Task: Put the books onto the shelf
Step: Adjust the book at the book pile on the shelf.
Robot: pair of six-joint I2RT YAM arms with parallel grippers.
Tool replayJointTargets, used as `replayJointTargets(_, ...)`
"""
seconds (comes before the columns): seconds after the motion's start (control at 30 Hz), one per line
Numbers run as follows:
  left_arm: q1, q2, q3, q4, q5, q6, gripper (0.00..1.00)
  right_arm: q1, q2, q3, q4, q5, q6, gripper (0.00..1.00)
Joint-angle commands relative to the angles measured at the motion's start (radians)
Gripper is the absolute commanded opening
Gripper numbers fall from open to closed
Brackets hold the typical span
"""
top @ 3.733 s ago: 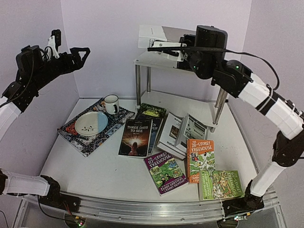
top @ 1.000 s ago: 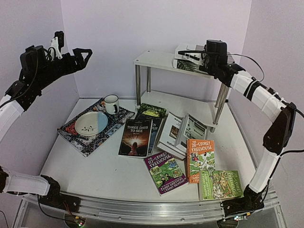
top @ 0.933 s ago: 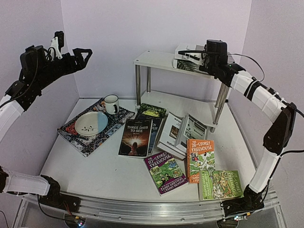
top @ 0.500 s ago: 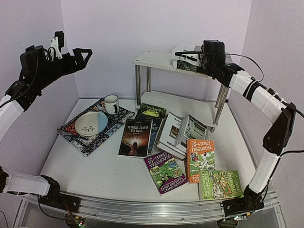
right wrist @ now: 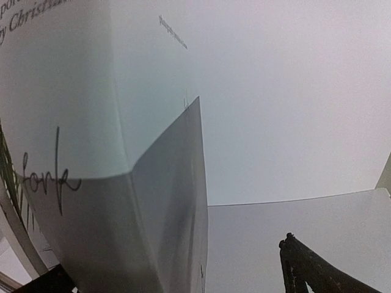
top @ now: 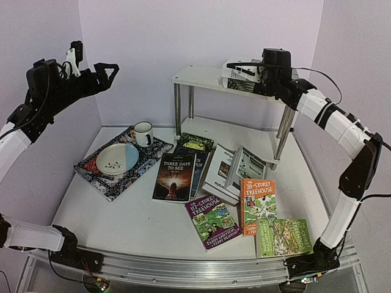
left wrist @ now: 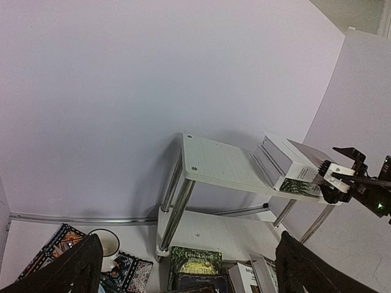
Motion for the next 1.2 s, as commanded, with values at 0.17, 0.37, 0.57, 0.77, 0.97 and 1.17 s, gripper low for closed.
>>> replayJointTargets(0.17,-0.001,-0.013,-0.002,0.027,0.008,-0.009,1.0,0.008,-0.054,0.022,-0.075,0.044,0.046,0.98)
replayJointTargets(0.37,-0.001,-0.013,-0.003,0.027,0.008,-0.011,1.0,0.011,-0.057,0.026,-0.118,0.045,0.075,0.98)
replayJointTargets(0.57,-0.001,-0.018,-0.004,0.027,0.01,-0.013,1.0,0.016,-0.06,0.032,-0.17,0.039,0.101,0.98)
replayJointTargets(0.77,-0.001,-0.017,-0.007,0.027,0.011,-0.016,1.0,0.018,-0.062,0.038,-0.224,0.021,0.141,0.98)
replayJointTargets(0.97,-0.001,-0.018,-0.007,0.027,0.01,-0.016,1.0,0.019,-0.055,0.057,-0.258,0.008,0.167,0.98)
replayJointTargets(1.17,-0.001,-0.017,-0.007,0.027,0.009,-0.016,1.0,0.029,-0.05,0.092,-0.264,-0.011,0.176,0.98)
